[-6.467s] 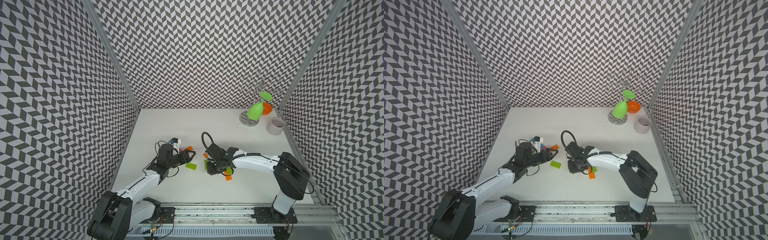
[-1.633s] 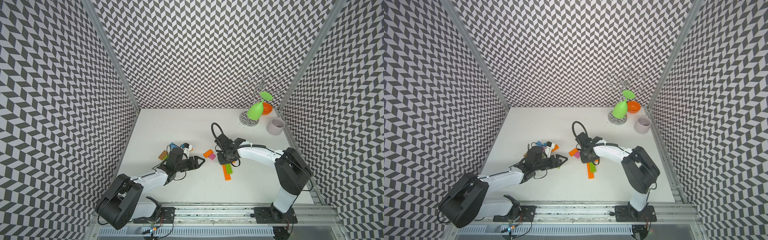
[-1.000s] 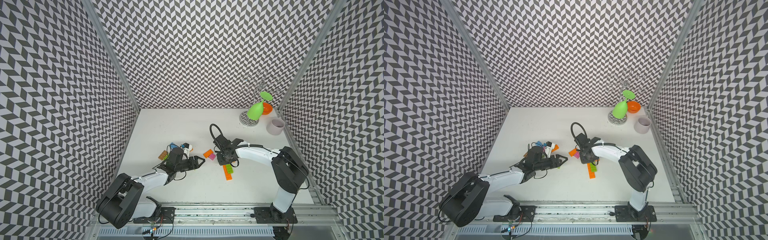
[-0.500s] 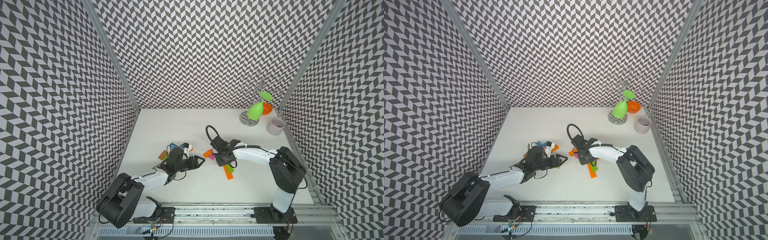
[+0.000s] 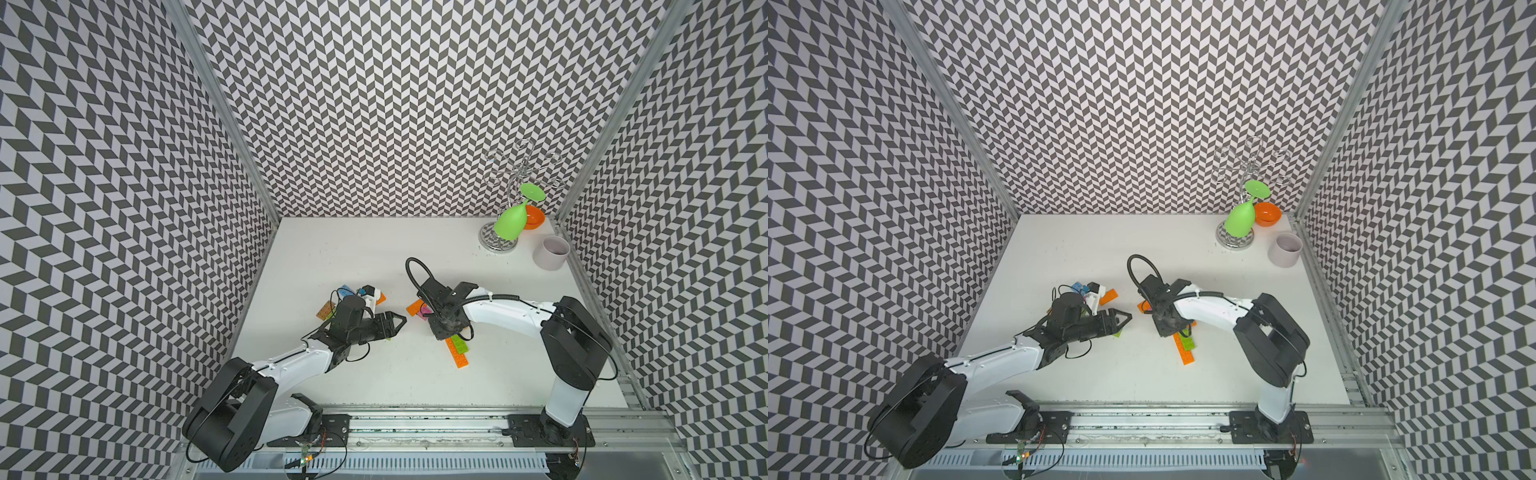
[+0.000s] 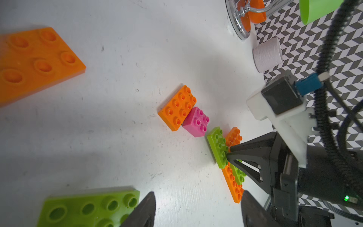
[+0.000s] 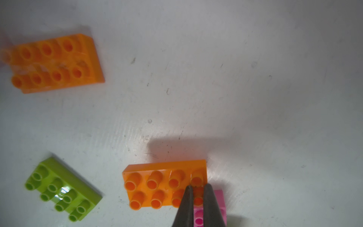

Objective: Assemble a small pinwheel with lego
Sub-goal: Pick up the lego brick from the center of the board, then adjust the lego brick at the center of the board.

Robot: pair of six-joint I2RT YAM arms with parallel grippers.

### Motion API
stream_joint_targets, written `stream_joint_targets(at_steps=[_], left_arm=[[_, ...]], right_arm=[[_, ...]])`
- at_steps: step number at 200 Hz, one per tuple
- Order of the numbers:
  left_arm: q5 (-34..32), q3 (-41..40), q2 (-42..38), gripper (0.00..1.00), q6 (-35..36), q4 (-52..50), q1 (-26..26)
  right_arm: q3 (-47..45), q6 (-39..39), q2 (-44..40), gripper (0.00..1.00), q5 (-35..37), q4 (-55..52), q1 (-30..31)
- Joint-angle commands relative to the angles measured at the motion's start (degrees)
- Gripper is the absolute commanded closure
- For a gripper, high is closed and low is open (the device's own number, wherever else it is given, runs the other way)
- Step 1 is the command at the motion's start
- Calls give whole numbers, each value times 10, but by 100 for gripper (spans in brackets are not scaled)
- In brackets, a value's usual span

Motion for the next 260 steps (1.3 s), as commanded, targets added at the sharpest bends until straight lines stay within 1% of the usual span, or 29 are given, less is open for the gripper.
stream_joint_targets(at_steps=[1, 43, 61, 72, 100, 118, 140, 172, 193, 220, 260], left_arm=[[-14, 19, -16, 31, 15, -20, 0], [-9, 21, -16, 30, 14, -20, 7], [0, 23, -12, 30, 13, -14, 22], [12, 25, -7, 30, 13, -9, 38], [48, 33, 8, 31, 10, 18, 91], [62, 50, 27, 31, 15, 23, 123], [61, 81, 61, 31, 22, 30, 146], [26, 137, 118, 31, 27, 32, 147], [27, 165, 147, 32, 25, 33, 145], [27, 173, 157, 32, 29, 31, 144], [27, 161, 155, 32, 26, 37, 144]], right_arm=[[26, 6, -12, 81, -5, -9, 3], [35, 16, -24, 79, -1, -4, 1], [44, 20, -27, 80, -22, 26, -2], [47, 1, -23, 80, -40, 52, -2], [94, -61, 19, 82, -28, 61, -8], [128, -91, 44, 81, -30, 61, -23], [171, -119, 80, 80, -34, 50, -46], [222, -142, 133, 79, -46, 34, -68], [245, -155, 159, 79, -58, 27, -70], [256, -163, 179, 79, -62, 25, -71], [260, -170, 190, 80, -86, 24, -70]])
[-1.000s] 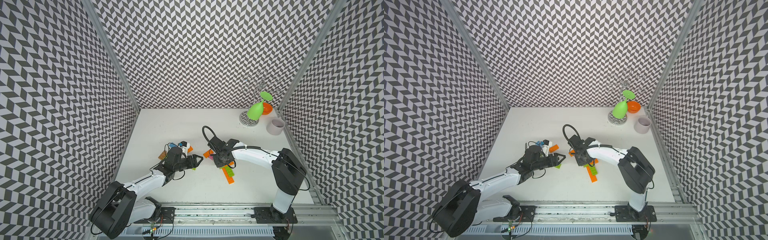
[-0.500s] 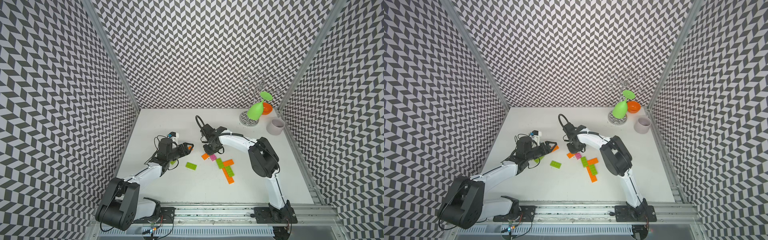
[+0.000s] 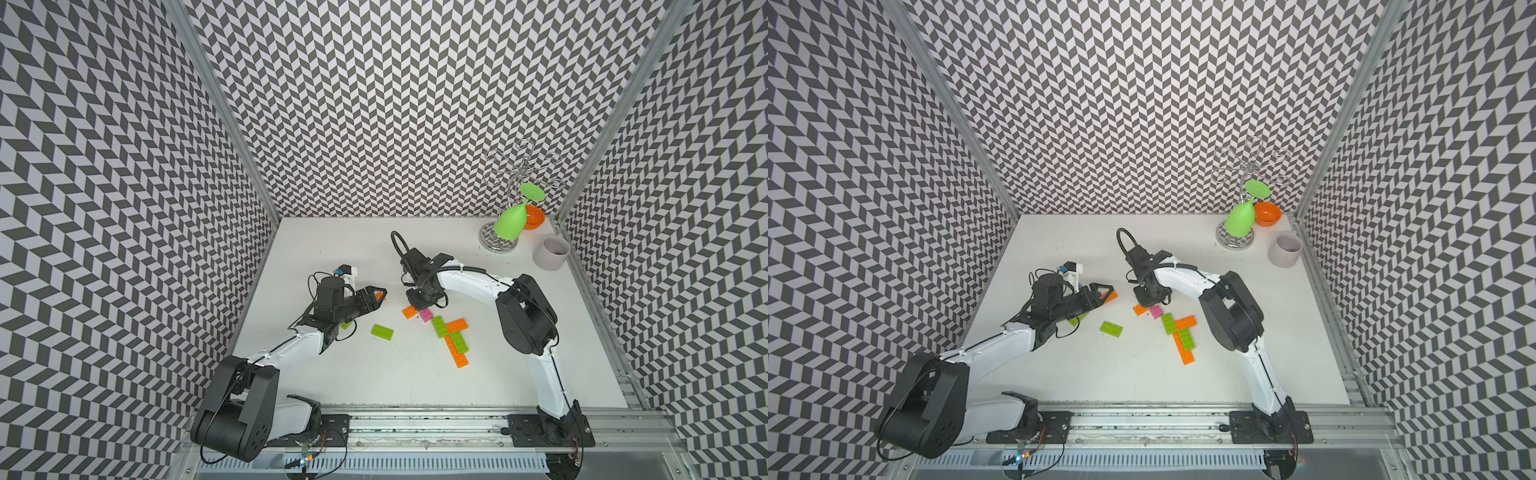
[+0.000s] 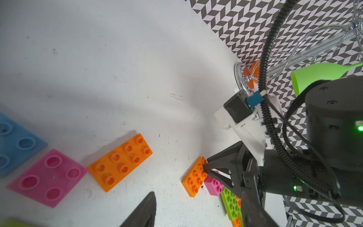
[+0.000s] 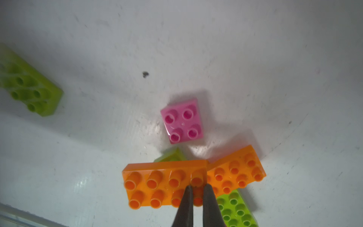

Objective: Assemble a small pinwheel with lego
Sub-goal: Adjust the lego brick at the center of the board.

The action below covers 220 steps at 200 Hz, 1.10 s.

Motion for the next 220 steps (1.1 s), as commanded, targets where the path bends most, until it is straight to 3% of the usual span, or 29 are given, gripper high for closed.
stream_joint_targets(at_steps=[1, 126, 220], left_arm=[[-2, 1, 3, 32, 7, 15, -2], [6, -7, 8, 32, 0, 27, -4], [10, -12, 2, 32, -1, 26, -5]], right_arm=[[18, -15, 9, 80, -22, -1, 2], [24, -9, 44, 80, -31, -23, 2], [-13, 26, 5, 79, -35, -38, 2]])
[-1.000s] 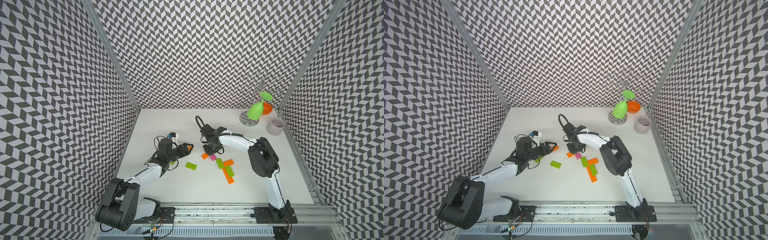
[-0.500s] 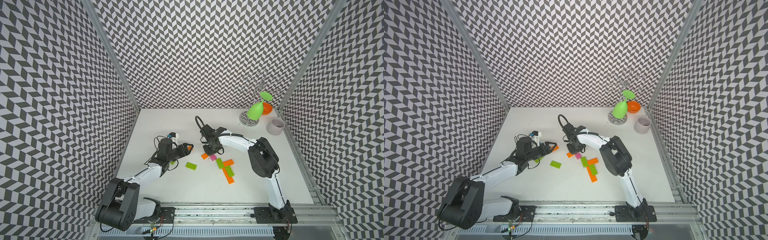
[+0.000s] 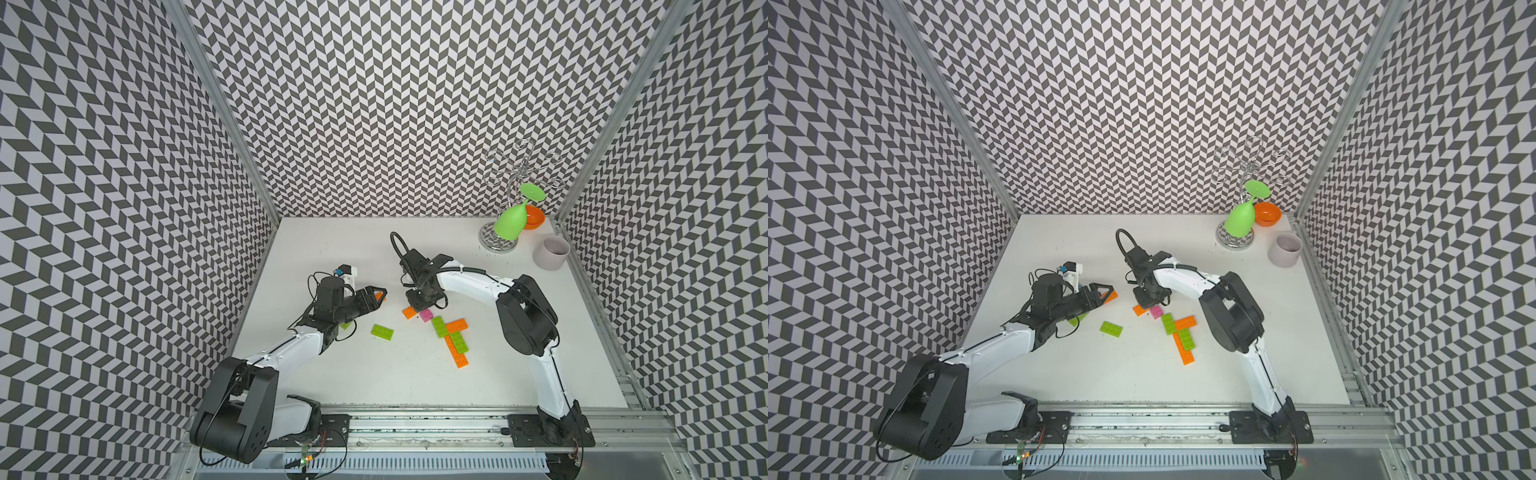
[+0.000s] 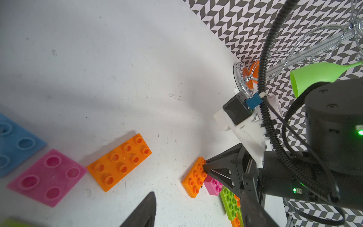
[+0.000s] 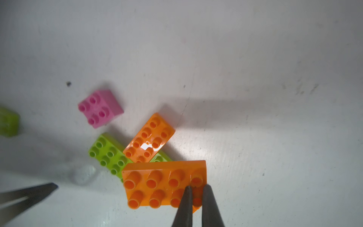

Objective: Assemble a small pinwheel with lego
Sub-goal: Adjust the lego brick at the center of the board.

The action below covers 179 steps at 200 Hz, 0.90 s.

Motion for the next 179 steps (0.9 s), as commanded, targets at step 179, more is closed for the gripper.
stream_joint_targets(at_steps=[179], left_arm=[[-1, -25, -40, 32, 2, 0, -4]], right_arm=[[27, 30, 2, 86, 6, -35, 19]])
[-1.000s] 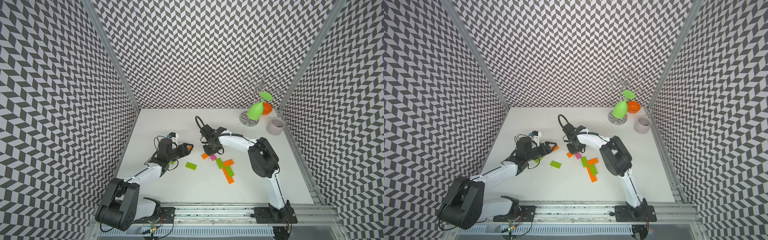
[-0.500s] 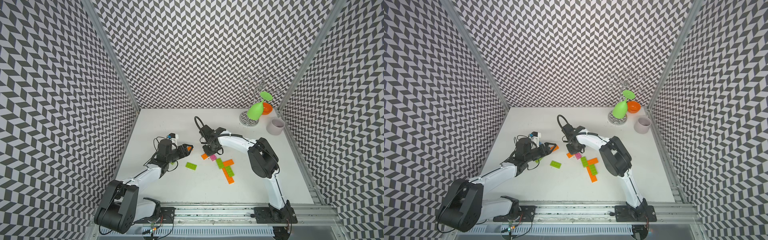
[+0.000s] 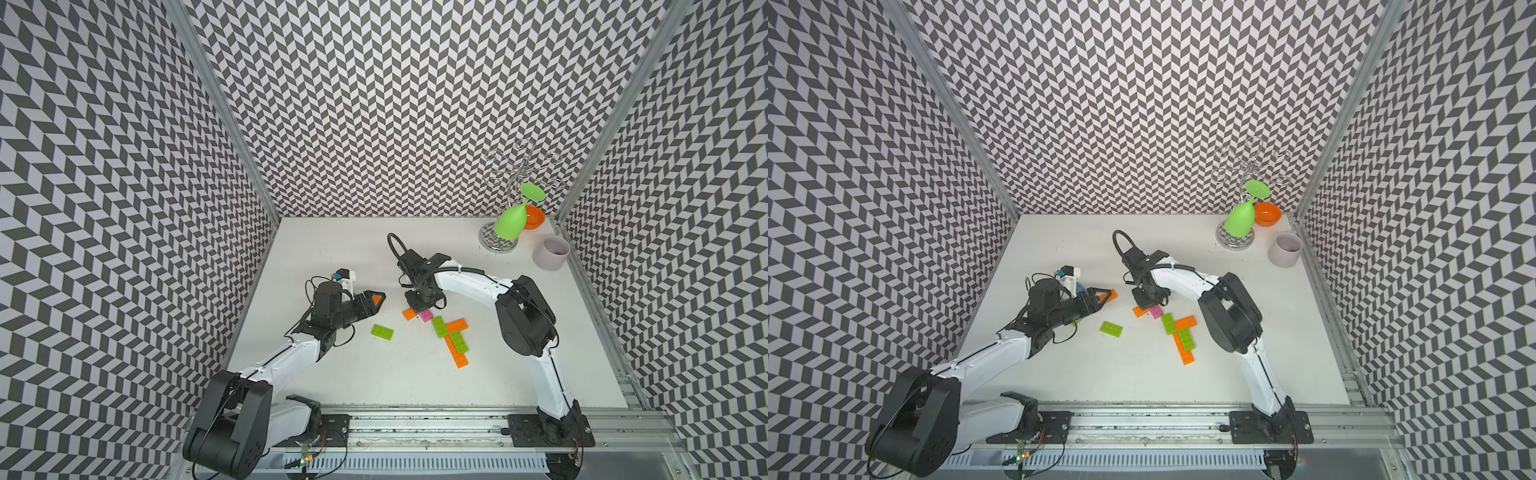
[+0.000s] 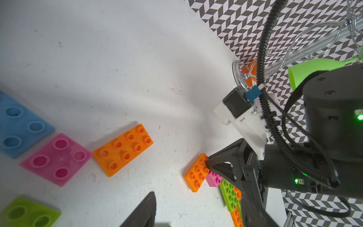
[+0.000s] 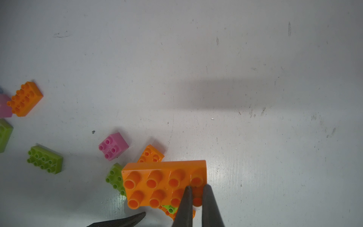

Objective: Assemble a small pinwheel with lego
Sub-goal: Adjust the lego brick at the center of the board.

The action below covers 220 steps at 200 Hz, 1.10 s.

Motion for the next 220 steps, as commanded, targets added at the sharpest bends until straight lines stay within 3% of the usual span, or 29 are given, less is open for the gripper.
stream_joint_targets(at_steps=[1, 64, 220], left_arm=[[0, -11, -30, 32, 4, -2, -4], [-25, -36, -89, 32, 12, -31, -3], [-22, -78, -124, 32, 19, -39, -13]], right_arm=[[30, 10, 10, 86, 7, -13, 7], [47, 19, 5, 86, 14, -16, 7], [26, 7, 39, 81, 18, -42, 9]])
